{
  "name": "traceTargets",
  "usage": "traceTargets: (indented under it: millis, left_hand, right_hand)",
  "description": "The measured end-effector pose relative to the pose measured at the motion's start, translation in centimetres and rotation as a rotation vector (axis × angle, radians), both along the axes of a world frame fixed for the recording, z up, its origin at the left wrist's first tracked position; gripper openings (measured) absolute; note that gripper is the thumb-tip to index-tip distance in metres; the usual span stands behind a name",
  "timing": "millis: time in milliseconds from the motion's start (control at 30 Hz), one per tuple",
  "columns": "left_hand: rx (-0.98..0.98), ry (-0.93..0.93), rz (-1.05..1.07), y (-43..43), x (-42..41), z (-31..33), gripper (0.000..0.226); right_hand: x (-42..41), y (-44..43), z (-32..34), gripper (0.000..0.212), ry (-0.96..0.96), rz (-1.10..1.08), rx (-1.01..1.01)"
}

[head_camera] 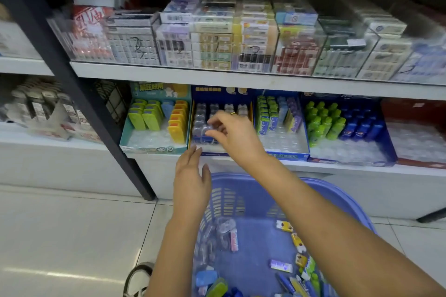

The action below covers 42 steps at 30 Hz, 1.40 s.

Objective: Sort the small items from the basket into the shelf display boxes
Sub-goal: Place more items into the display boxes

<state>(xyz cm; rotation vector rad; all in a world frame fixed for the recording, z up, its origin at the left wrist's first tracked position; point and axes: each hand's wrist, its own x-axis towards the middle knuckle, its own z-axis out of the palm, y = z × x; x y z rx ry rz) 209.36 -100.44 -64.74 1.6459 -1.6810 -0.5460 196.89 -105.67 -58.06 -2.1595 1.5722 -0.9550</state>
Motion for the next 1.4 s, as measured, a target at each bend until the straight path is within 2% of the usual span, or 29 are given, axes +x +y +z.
traceTargets:
  millis: [133, 467, 600, 733, 800, 867, 933, 1000, 1067, 1167, 1300, 1400]
  left_hand:
    - [-0.075, 0.053, 0.021, -0.3, 0.9, -0.5, 0.042]
    - [-0.112, 0.092, 0.038, -0.9, 1.5, -0.4, 0.037]
    - [-0.072, 0.040, -0.013, -0.3, 1.6, 0.3, 0.038]
    - [-0.008, 0.025, -0.070, 1.2, 0.9, -0.4, 0.030]
    - [0.222, -0.105, -0.235, 2.2, -0.3, -1.7, 0.028]
    - [0.552, -0.349, -0.476, 3.7, -2.0, -3.8, 0.041]
    - [0.854, -0.576, -0.671, 5.8, -3.3, -6.5, 0.061]
    - [1.003, -0.801, -0.791, 7.7, -3.9, -9.3, 0.073]
    - [1.035, -0.983, -0.843, 9.1, -3.8, -11.6, 0.079]
    - [0.929, -1.190, -0.911, 10.2, -3.7, -14.0, 0.077]
    - [0.792, -1.144, -1.008, 9.9, -3.8, -16.0, 0.062]
    - [0.888, -1.048, -1.067, 9.1, -3.2, -17.0, 0.055]
  right_hand:
    - [2.0, -1.2, -1.2, 0.026, 0.181, 0.039, 0.052]
    - [2.9, -2.1, -1.0, 0.021, 0.283, 0.025, 0.099]
    - [2.8, -1.8, 0.3, 0.026, 0.489, 0.091, 0.100]
    - [-0.6, 2.6, -2.0, 0.026, 0.331, 0.030, 0.150]
    - [-3.1, 6.0, -5.7, 0.025, 0.388, 0.040, 0.357]
    - [-5.0, 10.0, -10.5, 0.052, 0.550, 0.110, 0.712]
    - [-6.1, 13.7, -15.3, 0.084, 0.625, 0.207, 1.033]
    - [-6.4, 16.2, -19.3, 0.096, 0.595, 0.250, 1.152]
    - [-6.1, 17.4, -22.0, 0.097, 0.540, 0.274, 1.151]
    - [-4.7, 18.1, -24.2, 0.087, 0.491, 0.315, 1.118]
    - [-3.4, 17.6, -26.4, 0.085, 0.375, 0.341, 1.141]
    - [-3.5, 16.7, -27.5, 0.068, 0.374, 0.409, 1.189]
